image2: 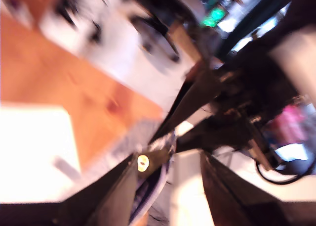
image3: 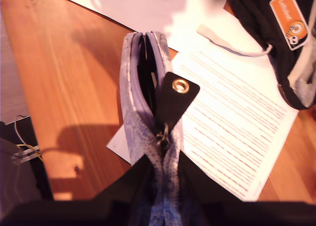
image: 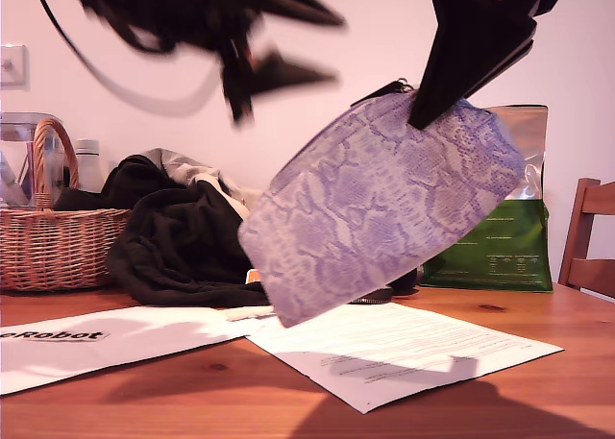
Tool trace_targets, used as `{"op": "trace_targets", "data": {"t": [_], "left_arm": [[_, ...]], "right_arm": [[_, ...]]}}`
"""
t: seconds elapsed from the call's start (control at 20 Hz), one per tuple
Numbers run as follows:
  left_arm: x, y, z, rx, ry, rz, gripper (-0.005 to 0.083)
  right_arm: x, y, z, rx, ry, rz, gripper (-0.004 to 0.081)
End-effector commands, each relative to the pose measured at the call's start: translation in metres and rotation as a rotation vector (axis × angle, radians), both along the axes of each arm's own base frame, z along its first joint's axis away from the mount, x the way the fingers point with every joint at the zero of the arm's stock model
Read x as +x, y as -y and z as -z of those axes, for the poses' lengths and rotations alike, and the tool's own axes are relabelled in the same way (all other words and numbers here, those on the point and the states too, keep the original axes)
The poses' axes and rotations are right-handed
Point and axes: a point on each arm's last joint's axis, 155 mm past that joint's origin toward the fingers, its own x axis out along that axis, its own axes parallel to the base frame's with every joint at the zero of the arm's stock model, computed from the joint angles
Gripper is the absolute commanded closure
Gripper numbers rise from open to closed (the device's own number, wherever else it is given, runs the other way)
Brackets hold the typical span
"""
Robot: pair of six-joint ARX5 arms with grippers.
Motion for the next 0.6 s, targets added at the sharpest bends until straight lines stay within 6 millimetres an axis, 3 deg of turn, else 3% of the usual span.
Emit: {"op": "trace_targets", "data": {"t": [0.0, 0.55], "left_arm": [[-0.002, 0.002, 0.003, -0.01, -0.06, 0.009, 0.0413], [-0.011, 0.013, 0.008, 0.025, -0.143, 0.009, 0.0414]], "right_arm": [[0.001, -0.002, -0.005, 0.016, 0.022, -0.005, 0.0782], [0.002, -0.003, -0.006, 0.02, 0.028, -0.005, 0.0782]]}}
